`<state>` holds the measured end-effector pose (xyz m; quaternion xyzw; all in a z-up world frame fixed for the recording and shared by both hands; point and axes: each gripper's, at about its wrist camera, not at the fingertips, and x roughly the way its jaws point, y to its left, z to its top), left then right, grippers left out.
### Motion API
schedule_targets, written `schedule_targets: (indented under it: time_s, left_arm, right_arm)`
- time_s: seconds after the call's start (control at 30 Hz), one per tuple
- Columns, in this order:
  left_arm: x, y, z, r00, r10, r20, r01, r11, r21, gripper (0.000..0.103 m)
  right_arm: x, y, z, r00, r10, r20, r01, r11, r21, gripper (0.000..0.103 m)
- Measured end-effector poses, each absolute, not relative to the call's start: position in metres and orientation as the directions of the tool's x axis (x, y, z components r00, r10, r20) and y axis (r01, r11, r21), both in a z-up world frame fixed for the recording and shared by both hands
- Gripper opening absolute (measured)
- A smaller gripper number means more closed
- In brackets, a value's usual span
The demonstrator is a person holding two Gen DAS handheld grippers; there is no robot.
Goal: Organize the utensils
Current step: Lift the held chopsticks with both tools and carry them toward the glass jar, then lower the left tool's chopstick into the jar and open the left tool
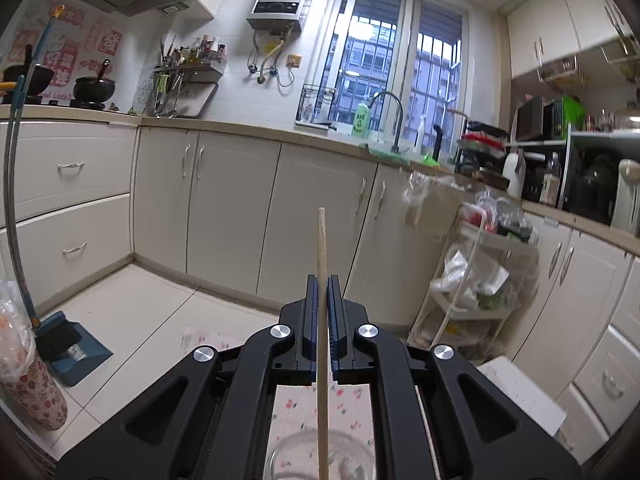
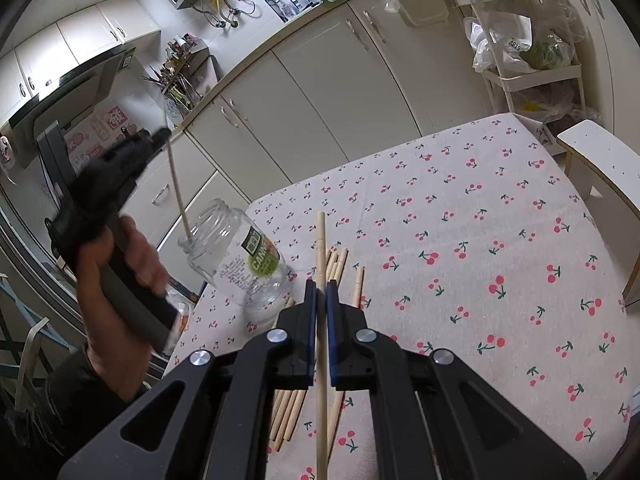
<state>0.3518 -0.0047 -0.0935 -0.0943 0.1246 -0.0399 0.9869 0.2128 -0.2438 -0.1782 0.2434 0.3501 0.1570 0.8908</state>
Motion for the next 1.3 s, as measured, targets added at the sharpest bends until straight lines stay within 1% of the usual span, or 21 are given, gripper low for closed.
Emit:
schedule_targets:
  time_s: [0.13,0.3,0.5,0.73,0.83,0.9,0.97,1.03,1.13,1.23,1.3]
  left_arm:
    - [0.340,-0.006,-0.109,0.960,-0.107,-0.260,0.066,0.985,-0.161,0.005]
    - [0.324,-0.003,-0.122,0.949,-0.116,-0.295,0.081,0.988,-0.129,0.005]
    - [0.308,0.000,-0.133,0.927,-0.130,-0.353,0.108,0.991,-0.080,0.005]
    - [0.288,0.011,-0.138,0.898,-0.178,-0.403,0.166,0.984,-0.067,0.005]
    - [0.275,0.019,-0.139,0.889,-0.191,-0.416,0.176,0.982,-0.074,0.013]
    - [0.266,0.026,-0.139,0.892,-0.190,-0.410,0.171,0.982,-0.083,0.025]
    - [0.263,0.029,-0.137,0.895,-0.189,-0.404,0.172,0.982,-0.080,0.030]
    - [0.265,0.032,-0.136,0.894,-0.191,-0.406,0.171,0.982,-0.085,0.031]
    - [0.270,0.044,-0.134,0.893,-0.187,-0.410,0.144,0.981,-0.132,0.032]
    - [0.267,0.056,-0.135,0.895,-0.172,-0.412,0.112,0.980,-0.167,0.039]
    - [0.266,0.062,-0.138,0.892,-0.169,-0.419,0.097,0.978,-0.186,0.042]
  right_arm:
    - [0.212,-0.243,-0.175,0.709,0.457,-0.538,-0.117,0.828,0.549,0.006]
    - [0.217,-0.237,-0.161,0.724,0.471,-0.503,-0.141,0.816,0.561,0.006]
    - [0.224,-0.220,-0.132,0.759,0.488,-0.431,-0.188,0.798,0.572,0.006]
    - [0.231,-0.203,-0.103,0.792,0.487,-0.367,-0.218,0.788,0.575,0.006]
    - [0.242,-0.194,-0.088,0.817,0.478,-0.323,-0.230,0.783,0.578,0.006]
    - [0.251,-0.186,-0.081,0.830,0.476,-0.291,-0.243,0.778,0.579,0.006]
    - [0.262,-0.176,-0.074,0.840,0.471,-0.268,-0.248,0.774,0.583,0.006]
    - [0.270,-0.170,-0.071,0.846,0.470,-0.252,-0.250,0.767,0.590,0.006]
    - [0.282,-0.164,-0.065,0.875,0.435,-0.214,-0.237,0.769,0.594,0.006]
    - [0.298,-0.161,-0.060,0.912,0.379,-0.159,-0.215,0.771,0.600,0.006]
    - [0.306,-0.159,-0.060,0.924,0.357,-0.139,-0.209,0.774,0.598,0.006]
